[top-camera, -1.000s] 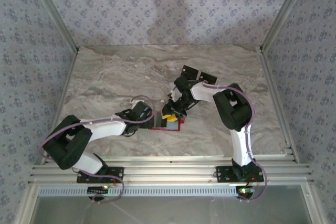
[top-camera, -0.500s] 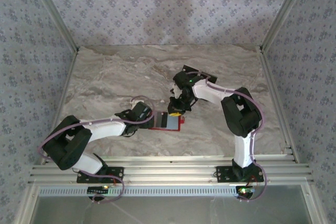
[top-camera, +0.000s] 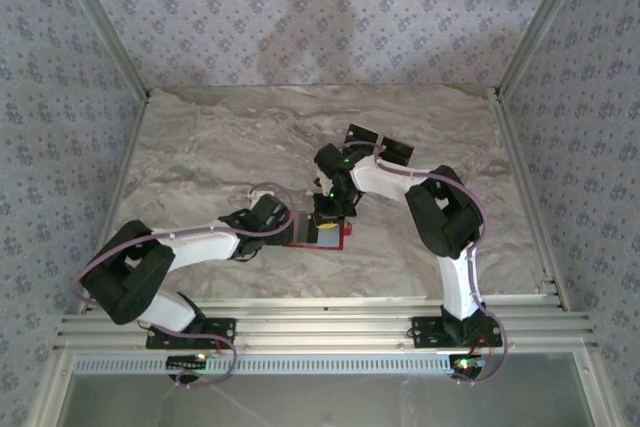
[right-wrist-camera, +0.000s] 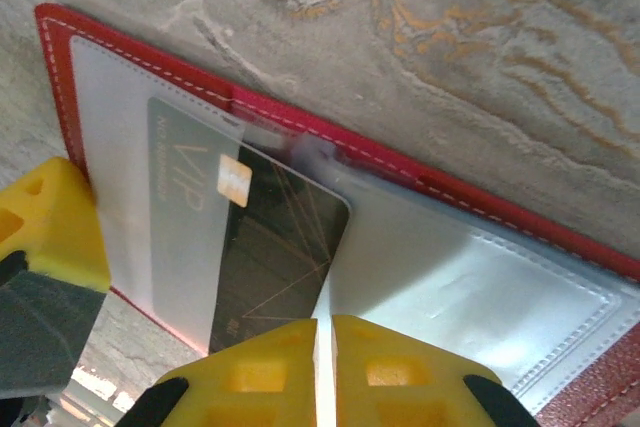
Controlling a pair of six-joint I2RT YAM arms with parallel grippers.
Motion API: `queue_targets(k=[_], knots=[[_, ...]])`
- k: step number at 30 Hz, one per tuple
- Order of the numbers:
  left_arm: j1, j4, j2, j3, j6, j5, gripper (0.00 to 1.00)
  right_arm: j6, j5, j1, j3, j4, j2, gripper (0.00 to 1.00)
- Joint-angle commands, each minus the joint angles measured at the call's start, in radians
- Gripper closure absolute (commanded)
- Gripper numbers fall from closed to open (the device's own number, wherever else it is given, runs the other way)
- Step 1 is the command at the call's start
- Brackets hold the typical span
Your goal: Put the credit cards into the card holder
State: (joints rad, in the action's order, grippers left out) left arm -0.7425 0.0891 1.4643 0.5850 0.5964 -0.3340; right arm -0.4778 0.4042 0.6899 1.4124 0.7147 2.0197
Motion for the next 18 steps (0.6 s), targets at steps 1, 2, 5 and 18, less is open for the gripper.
queue_targets(k=[1, 2, 5, 18], knots=[[-0.009, 0.029, 0.017, -0.028, 0.019, 0.026, 0.00, 0.018, -0.031, 0.007, -0.003, 0.036, -0.021, 0.87], [-0.009, 0.029, 0.018, -0.030, 0.017, 0.025, 0.00, 0.017, -0.031, 0.006, -0.004, 0.035, -0.020, 0.87], [-0.009, 0.028, 0.020, -0.030, 0.016, 0.026, 0.00, 0.016, -0.027, 0.013, 0.002, 0.031, -0.006, 0.87], [-0.018, 0.006, 0.048, -0.033, 0.029, 0.038, 0.00, 0.003, 0.004, 0.060, 0.109, 0.041, 0.080, 0.87]])
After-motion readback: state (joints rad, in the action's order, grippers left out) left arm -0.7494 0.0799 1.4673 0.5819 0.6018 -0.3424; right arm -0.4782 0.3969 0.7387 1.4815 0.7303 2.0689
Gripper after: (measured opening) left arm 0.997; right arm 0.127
